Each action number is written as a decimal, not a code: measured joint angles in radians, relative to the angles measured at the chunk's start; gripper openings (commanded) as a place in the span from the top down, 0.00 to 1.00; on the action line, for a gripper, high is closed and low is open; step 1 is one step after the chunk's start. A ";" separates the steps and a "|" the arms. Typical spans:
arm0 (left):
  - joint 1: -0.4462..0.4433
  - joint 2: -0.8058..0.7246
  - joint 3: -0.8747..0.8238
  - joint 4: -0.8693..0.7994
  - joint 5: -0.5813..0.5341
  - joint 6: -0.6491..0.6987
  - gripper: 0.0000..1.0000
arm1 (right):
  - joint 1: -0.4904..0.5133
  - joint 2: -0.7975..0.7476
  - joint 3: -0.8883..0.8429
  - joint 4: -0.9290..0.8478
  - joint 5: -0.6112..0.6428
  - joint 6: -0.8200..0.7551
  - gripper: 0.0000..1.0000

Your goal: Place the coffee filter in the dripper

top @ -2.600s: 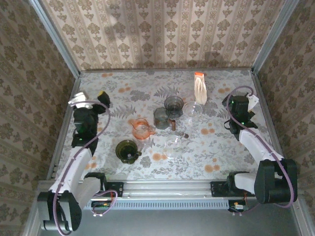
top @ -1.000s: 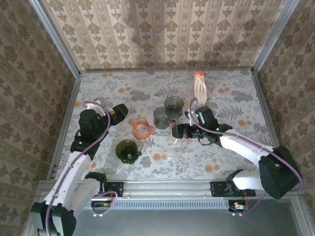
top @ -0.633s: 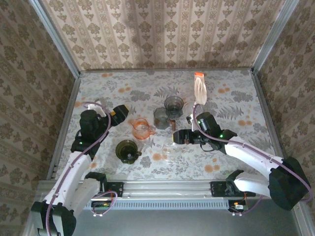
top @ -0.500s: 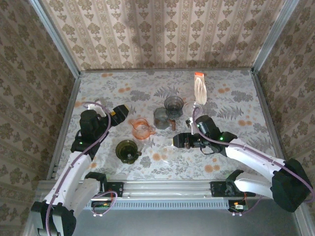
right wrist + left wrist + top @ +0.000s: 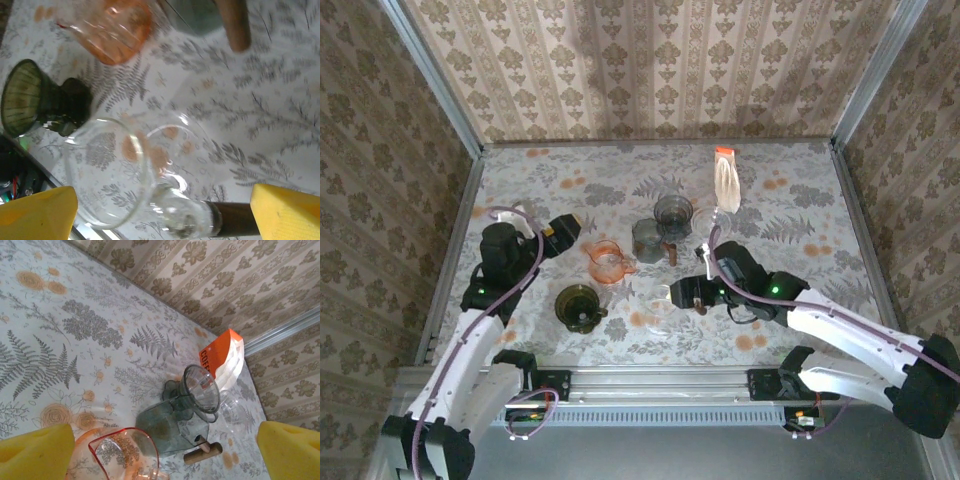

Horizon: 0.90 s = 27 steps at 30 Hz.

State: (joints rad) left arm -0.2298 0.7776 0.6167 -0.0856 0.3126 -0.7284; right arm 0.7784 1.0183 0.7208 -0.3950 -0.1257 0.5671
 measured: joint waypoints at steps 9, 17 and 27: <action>0.000 -0.109 0.207 -0.162 -0.115 0.106 0.03 | 0.281 0.323 0.370 -0.043 0.047 -0.198 0.22; 0.000 -0.180 0.214 -0.239 -0.176 0.147 0.02 | 0.375 0.636 0.587 -0.113 0.040 -0.326 0.28; 0.000 -0.209 0.216 -0.282 -0.187 0.167 0.01 | 0.370 0.814 0.649 -0.136 0.046 -0.401 0.30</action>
State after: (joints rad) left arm -0.2295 0.5690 0.8322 -0.3679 0.1261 -0.5617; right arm 1.1488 1.8324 1.3693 -0.5312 -0.0795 0.1661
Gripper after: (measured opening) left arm 0.987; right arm 0.699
